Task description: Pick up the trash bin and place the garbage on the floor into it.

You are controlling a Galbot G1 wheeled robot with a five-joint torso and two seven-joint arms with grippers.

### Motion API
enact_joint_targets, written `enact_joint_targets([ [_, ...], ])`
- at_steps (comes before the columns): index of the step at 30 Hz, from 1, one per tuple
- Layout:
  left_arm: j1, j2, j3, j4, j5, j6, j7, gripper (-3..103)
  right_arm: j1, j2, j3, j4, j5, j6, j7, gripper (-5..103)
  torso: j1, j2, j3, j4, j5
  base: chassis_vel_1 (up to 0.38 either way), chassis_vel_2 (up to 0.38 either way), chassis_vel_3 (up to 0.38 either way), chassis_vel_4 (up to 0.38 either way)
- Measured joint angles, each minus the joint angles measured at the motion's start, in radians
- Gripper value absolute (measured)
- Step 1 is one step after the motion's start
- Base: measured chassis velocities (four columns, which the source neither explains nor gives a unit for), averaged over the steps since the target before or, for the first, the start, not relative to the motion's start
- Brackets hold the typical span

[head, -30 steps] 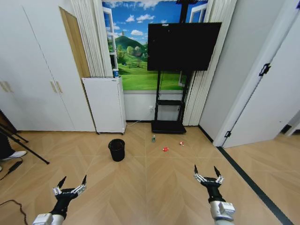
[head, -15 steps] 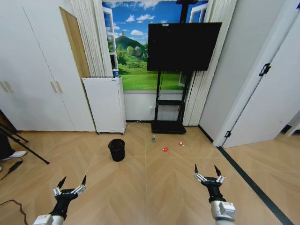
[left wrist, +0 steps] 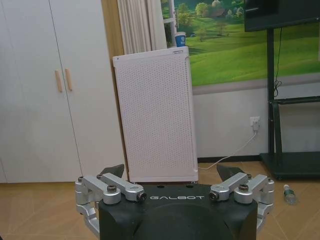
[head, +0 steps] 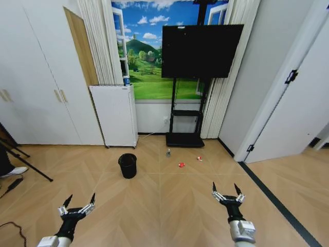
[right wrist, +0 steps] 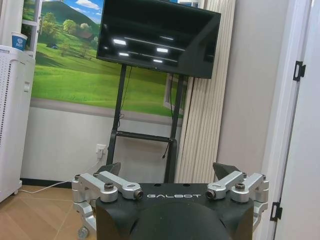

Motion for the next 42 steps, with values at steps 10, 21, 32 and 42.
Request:
enact_joint_targets([
  [10, 0.002, 0.002, -0.001, 0.000, 0.000, -0.001, 0.000, 100, 0.000, -0.001, 0.007, -0.007, 0.004, 0.009, 0.002, 100, 0.000, 0.000, 0.000, -0.0001, -0.0002, -0.243, 0.237, 0.235, -0.237],
  [21, 0.003, 0.003, -0.002, -0.002, 0.000, -0.001, 0.001, 100, 0.003, 0.000, 0.006, -0.013, 0.006, 0.014, 0.002, 100, 0.000, 0.000, 0.000, -0.0001, 0.0005, -0.332, 0.336, 0.336, -0.333],
  [32, 0.004, 0.003, -0.002, -0.001, 0.000, 0.000, 0.001, 100, 0.003, 0.001, 0.010, -0.020, 0.008, 0.041, 0.005, 100, 0.000, 0.000, 0.000, -0.0003, 0.0002, -0.333, 0.336, 0.331, -0.328],
  [42, 0.007, 0.003, -0.004, -0.002, -0.001, 0.000, 0.001, 100, 0.013, -0.003, 0.012, -0.027, 0.006, 0.061, 0.018, 100, 0.001, 0.000, 0.000, 0.0000, 0.0000, -0.224, 0.222, 0.200, -0.188],
])
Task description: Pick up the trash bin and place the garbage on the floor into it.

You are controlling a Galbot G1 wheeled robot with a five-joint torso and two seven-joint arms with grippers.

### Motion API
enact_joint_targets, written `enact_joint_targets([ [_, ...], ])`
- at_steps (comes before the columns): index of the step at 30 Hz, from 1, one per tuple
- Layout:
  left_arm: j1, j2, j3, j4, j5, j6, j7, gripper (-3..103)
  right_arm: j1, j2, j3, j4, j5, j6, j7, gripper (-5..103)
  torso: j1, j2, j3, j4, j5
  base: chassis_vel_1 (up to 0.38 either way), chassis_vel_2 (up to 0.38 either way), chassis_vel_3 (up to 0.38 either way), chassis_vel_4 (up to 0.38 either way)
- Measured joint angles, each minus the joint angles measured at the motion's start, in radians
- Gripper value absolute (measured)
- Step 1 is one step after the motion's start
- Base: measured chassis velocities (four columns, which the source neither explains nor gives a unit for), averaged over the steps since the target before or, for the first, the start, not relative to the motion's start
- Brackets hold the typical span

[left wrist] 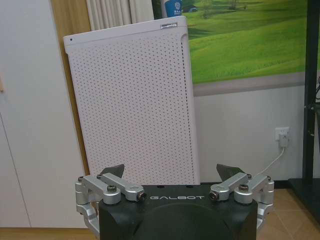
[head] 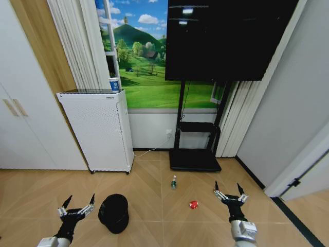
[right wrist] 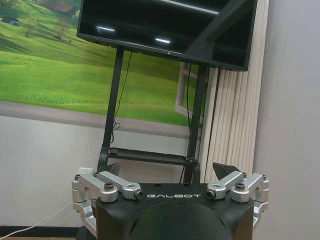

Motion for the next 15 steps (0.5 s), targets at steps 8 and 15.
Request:
enact_joint_targets([
  [8, 0.002, 0.000, -0.009, 0.001, -0.008, 0.000, 0.000, 100, 0.002, -0.003, -0.002, 0.001, 0.000, 0.006, -0.002, 100, -0.002, 0.000, -0.001, 0.0000, 0.0000, 0.027, -0.029, -0.033, 0.035],
  [15, 0.006, 0.004, -0.014, 0.001, -0.014, -0.001, 0.000, 100, 0.001, -0.004, -0.005, 0.014, 0.011, -0.006, -0.004, 100, -0.001, 0.000, 0.000, -0.0002, -0.0001, 0.009, -0.008, -0.005, 0.015],
])
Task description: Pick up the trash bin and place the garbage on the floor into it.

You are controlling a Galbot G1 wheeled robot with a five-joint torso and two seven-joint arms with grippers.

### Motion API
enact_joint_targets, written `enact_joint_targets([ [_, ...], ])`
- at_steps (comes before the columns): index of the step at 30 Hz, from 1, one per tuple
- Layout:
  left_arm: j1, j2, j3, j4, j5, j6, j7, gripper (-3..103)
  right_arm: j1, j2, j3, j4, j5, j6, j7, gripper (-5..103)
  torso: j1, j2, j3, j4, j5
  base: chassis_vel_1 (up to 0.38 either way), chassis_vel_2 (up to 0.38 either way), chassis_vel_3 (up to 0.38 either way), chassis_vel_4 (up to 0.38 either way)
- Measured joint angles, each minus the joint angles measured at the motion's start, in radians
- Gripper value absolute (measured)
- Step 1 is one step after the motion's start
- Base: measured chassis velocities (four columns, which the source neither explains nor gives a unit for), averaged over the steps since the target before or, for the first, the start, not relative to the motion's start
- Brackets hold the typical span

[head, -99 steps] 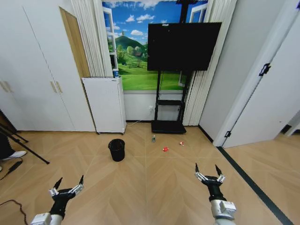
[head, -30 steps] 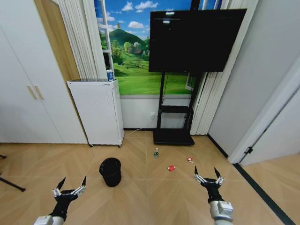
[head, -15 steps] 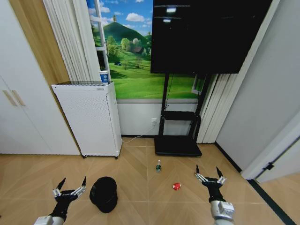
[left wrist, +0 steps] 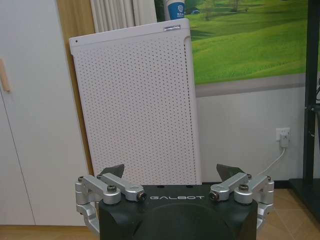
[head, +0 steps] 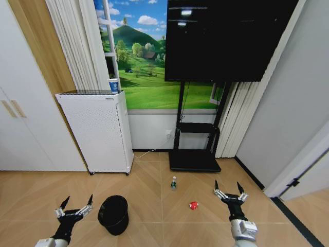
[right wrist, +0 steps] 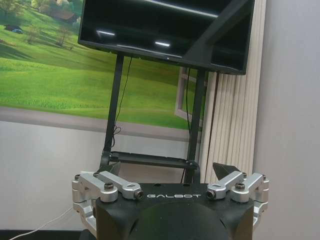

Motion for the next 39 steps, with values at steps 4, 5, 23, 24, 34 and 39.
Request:
enact_joint_targets([
  [4, 0.000, 0.000, 0.001, -0.001, 0.000, 0.000, 0.000, 100, -0.001, 0.003, -0.002, 0.000, 0.000, -0.003, -0.001, 100, 0.000, 0.000, 0.000, 0.0001, -0.0002, 0.000, 0.000, 0.000, 0.000],
  [5, 0.000, -0.001, 0.001, -0.001, 0.000, 0.000, 0.000, 100, -0.001, 0.004, -0.003, 0.000, -0.001, -0.003, -0.001, 100, 0.000, 0.000, 0.000, 0.0001, -0.0002, 0.000, 0.000, 0.000, 0.000],
  [23, -0.001, -0.002, 0.000, -0.001, 0.002, 0.001, 0.004, 100, 0.001, 0.007, -0.003, -0.014, -0.004, 0.015, -0.015, 100, 0.000, 0.000, 0.000, 0.0003, -0.0001, -0.103, 0.091, 0.104, -0.108],
  [24, -0.001, -0.002, 0.000, -0.001, 0.002, 0.001, 0.004, 100, 0.001, 0.007, -0.002, -0.014, -0.004, 0.015, -0.015, 100, 0.000, 0.000, 0.000, 0.0004, 0.0001, -0.114, 0.148, 0.158, -0.118],
  [34, 0.004, 0.000, -0.013, 0.005, -0.003, -0.002, 0.009, 100, 0.003, 0.007, -0.005, -0.017, -0.004, 0.016, -0.019, 100, 0.000, 0.000, 0.000, 0.0000, -0.0001, -0.039, 0.033, 0.034, -0.040],
  [39, 0.007, 0.007, -0.036, 0.021, -0.018, -0.011, 0.014, 100, 0.005, 0.008, -0.005, -0.017, -0.004, 0.012, -0.023, 100, 0.000, 0.000, 0.000, 0.0001, -0.0001, 0.000, 0.000, 0.000, 0.000],
])
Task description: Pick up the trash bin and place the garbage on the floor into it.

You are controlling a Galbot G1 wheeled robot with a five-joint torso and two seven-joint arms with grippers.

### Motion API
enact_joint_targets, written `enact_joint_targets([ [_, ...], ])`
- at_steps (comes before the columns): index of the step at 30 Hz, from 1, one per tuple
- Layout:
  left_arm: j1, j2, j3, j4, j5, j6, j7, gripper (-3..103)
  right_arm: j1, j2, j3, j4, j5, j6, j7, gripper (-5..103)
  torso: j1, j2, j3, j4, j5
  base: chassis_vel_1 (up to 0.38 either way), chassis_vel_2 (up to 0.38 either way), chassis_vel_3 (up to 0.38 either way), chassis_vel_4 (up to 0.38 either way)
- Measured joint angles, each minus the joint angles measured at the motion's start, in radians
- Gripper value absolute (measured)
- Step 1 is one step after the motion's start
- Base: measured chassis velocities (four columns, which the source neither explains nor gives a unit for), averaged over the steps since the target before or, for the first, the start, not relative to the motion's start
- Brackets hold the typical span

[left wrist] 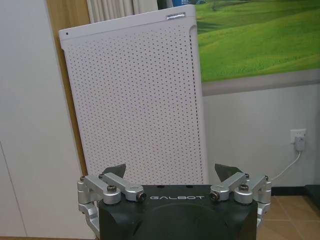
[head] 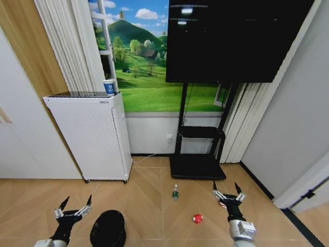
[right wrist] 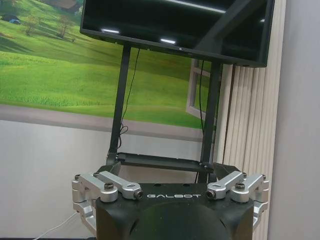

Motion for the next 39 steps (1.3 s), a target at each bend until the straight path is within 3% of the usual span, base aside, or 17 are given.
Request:
enact_joint_targets([
  [6, 0.015, 0.014, -0.022, 0.020, -0.020, -0.001, 0.025, 100, -0.003, 0.000, 0.004, 0.000, 0.000, 0.000, 0.000, 100, 0.000, 0.000, 0.000, -0.0003, 0.0000, 0.000, 0.000, 0.000, 0.000],
  [12, 0.059, 0.038, -0.068, 0.128, -0.091, 0.004, 0.062, 100, -0.003, -0.001, 0.006, -0.003, 0.013, 0.006, 0.006, 100, 0.000, 0.000, 0.000, 0.0000, -0.0002, 0.000, 0.000, 0.000, 0.000],
  [20, 0.097, 0.045, -0.133, 0.213, -0.135, -0.052, 0.070, 99, 0.006, -0.001, -0.001, -0.010, 0.010, 0.004, 0.012, 100, 0.000, 0.000, 0.000, 0.0000, 0.0000, 0.000, 0.000, 0.000, 0.000],
  [26, 0.085, 0.037, -0.127, 0.170, -0.135, -0.086, 0.021, 97, 0.011, -0.002, -0.008, -0.012, 0.007, 0.013, 0.015, 100, 0.000, 0.000, 0.000, -0.0001, -0.0001, 0.000, 0.000, 0.000, 0.000],
  [32, 0.048, 0.022, -0.116, -0.003, -0.049, -0.103, -0.033, 100, 0.008, 0.006, -0.001, -0.021, 0.000, 0.032, 0.015, 100, 0.000, -0.001, 0.000, 0.0000, 0.0002, 0.000, 0.000, 0.000, 0.000],
  [34, 0.046, 0.024, -0.112, -0.017, -0.044, -0.103, -0.034, 96, 0.008, 0.007, -0.001, -0.021, 0.000, 0.032, 0.015, 100, -0.001, -0.004, -0.002, 0.0000, 0.0002, 0.000, 0.000, 0.000, 0.000],
  [39, 0.044, 0.030, -0.104, -0.013, -0.029, -0.107, -0.024, 100, 0.006, 0.011, 0.001, -0.025, 0.000, 0.037, 0.014, 100, -0.010, -0.022, -0.012, -0.0003, 0.0003, 0.000, 0.000, 0.000, 0.000],
])
